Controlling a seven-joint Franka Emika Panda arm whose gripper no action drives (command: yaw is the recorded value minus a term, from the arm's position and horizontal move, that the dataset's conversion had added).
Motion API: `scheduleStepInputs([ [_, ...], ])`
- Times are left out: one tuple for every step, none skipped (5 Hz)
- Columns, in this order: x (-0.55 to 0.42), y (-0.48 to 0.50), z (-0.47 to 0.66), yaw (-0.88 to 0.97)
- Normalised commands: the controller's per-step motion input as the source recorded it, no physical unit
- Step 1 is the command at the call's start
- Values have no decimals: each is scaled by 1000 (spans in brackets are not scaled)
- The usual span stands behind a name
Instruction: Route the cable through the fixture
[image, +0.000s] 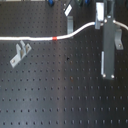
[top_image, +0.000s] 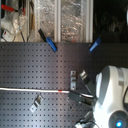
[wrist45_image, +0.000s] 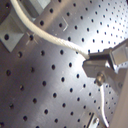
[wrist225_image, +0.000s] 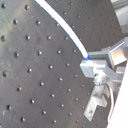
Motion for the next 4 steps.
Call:
scheduleStepInputs([
  [11,-1,0,0],
  [-39,-466,-228,-57],
  [1,6,8,0],
  [-2,341,11,60],
])
